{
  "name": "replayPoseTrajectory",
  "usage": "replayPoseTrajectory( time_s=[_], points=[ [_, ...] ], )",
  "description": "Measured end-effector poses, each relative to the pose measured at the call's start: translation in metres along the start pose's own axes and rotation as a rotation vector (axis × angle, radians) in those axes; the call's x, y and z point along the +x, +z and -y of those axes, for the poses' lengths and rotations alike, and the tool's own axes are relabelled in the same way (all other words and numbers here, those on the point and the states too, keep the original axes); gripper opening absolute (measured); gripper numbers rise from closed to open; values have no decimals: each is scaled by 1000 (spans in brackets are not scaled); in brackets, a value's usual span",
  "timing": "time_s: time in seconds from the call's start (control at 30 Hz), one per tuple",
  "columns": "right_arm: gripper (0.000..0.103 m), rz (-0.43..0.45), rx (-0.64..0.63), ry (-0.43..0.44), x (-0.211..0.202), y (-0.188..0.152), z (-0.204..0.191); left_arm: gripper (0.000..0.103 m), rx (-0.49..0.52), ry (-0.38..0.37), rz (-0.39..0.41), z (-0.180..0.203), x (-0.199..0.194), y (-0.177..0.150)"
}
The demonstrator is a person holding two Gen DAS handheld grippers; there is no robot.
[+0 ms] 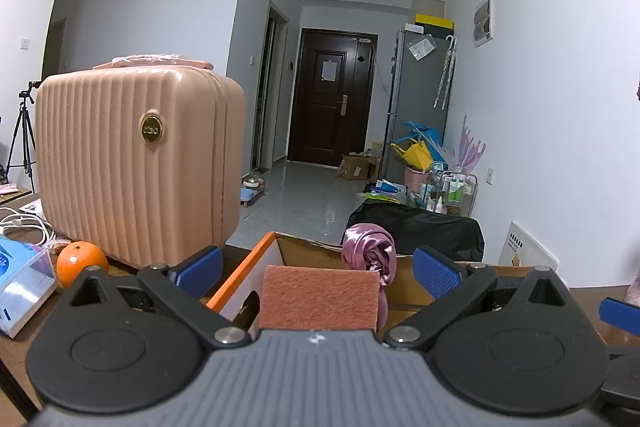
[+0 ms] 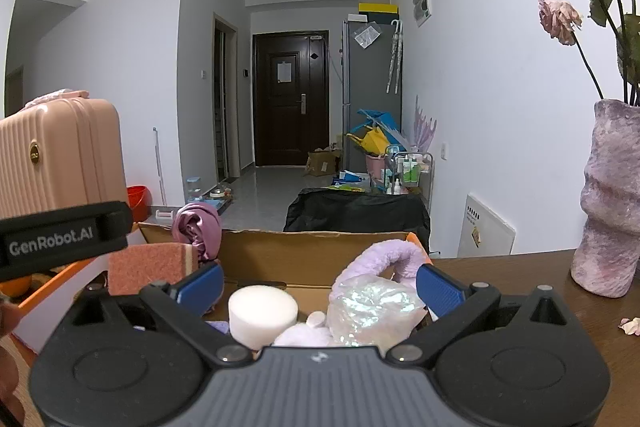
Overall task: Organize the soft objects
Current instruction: 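Open left tool dropping the scrunchie while right tool releases the wedge into the box, then withdraw both tools from the box toward the blue plush toy and tissue pack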
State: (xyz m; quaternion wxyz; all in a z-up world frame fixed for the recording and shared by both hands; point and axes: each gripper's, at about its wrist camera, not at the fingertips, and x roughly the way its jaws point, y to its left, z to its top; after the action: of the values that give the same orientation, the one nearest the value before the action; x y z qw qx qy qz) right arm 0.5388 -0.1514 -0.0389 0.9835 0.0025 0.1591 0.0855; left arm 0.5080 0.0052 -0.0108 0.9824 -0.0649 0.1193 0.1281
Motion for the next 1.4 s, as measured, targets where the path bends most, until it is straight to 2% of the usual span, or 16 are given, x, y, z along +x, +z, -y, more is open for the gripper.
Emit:
replayPoseTrajectory(
  time_s=[0.47, 1.4],
  points=[
    [103, 0, -20, -9, -23, -6, 3, 103, 16, 4, -1, -6, -21, -8],
    [103, -54, -35, -22, -125, -50, 14, 103, 71, -19, -63, -18, -120, -46]
  ],
)
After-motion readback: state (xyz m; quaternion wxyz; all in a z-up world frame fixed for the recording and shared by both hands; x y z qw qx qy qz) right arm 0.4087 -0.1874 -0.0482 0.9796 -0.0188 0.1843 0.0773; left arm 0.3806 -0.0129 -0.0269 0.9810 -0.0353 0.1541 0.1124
